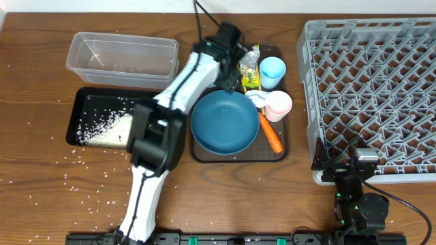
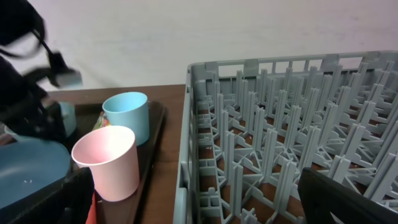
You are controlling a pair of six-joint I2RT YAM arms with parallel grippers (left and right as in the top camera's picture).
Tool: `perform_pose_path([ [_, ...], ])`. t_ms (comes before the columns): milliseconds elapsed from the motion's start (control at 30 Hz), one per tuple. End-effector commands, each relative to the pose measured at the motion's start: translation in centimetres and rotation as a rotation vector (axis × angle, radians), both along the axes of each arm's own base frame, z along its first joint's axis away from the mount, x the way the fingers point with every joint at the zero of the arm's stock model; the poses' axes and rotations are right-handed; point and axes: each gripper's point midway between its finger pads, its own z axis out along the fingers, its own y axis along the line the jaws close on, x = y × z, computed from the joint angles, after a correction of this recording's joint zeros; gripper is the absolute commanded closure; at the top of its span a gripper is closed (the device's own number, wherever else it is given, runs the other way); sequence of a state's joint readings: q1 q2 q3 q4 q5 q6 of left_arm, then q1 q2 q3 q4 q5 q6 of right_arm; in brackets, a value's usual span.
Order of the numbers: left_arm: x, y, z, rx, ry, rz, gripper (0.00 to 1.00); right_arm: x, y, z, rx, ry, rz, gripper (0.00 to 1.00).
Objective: Sort waste into correct bins and load items into the dishwasher rack
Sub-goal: 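Grasp the small blue bowl with the mushroom using the left gripper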
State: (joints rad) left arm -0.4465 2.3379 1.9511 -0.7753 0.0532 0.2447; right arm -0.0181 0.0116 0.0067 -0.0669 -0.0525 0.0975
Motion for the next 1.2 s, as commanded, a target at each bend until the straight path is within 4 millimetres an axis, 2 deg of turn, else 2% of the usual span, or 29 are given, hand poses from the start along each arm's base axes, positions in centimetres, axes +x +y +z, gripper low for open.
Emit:
perform_pose_path([
  [0,0.2,-0.7,0.9,-0.016,-0.016,-0.037,0.27,0.0,-0.2,0.0,-0.009,-0.002,-0.006,0.01],
  [200,0.6,-0.7,0.6,-0.021,-0.028,-0.034,0.29,0.0,-0.2,0.0,-0.009,-0.002,-0.006,0.01],
  [267,0.9,-0.9,0.7,-0.027,-0.04,-0.034,0.36,0.0,-0.2,0.0,-0.009,-0.002,-0.006,0.01],
  [400,1.0,-0.9,0.5,-0.027,-0.039,-0.034,0.57,0.0,-0.2,0.0,-0.009,-0.002,-0.006,0.01],
  [567,0.4,-0.6,-1.4,-0.006,0.006,-0.034,0.61,0.0,-0.2,0.0,-0.009,-0.002,-0.006,0.01],
  [633,0.2,-0.5,-2.1,0.001,0.021,-0.033,0.7,0.0,-0.2,0.0,-0.009,-0.002,-0.006,0.01],
  [700,0.1,-0.5,-2.2,0.002,0.023,-0.033,0.8,0.0,-0.2,0.0,-0.009,-0.002,-0.006,0.01],
  [733,0.2,-0.5,-2.1,0.002,0.022,-0.033,0.81,0.0,-0.2,0.0,-0.009,-0.002,-0.006,0.01],
  [767,0.3,-0.5,-2.1,0.003,0.017,-0.032,0.88,0.0,-0.2,0.0,-0.009,-0.002,-0.006,0.01],
  [833,0.3,-0.5,-2.0,0.002,0.015,-0.032,0.94,0.0,-0.2,0.0,-0.009,-0.002,-0.006,0.01],
  [867,0.3,-0.5,-2.0,0.003,0.015,-0.032,0.94,0.0,-0.2,0.0,-0.009,-0.002,-0.006,0.01],
  [1033,0.3,-0.5,-0.5,-0.014,0.001,-0.004,0.94,0.0,-0.2,0.0,-0.009,-0.002,-0.006,0.01],
  [1167,0.6,-0.6,2.9,-0.052,-0.047,0.032,0.94,0.0,-0.2,0.0,-0.009,-0.002,-0.006,0.01],
])
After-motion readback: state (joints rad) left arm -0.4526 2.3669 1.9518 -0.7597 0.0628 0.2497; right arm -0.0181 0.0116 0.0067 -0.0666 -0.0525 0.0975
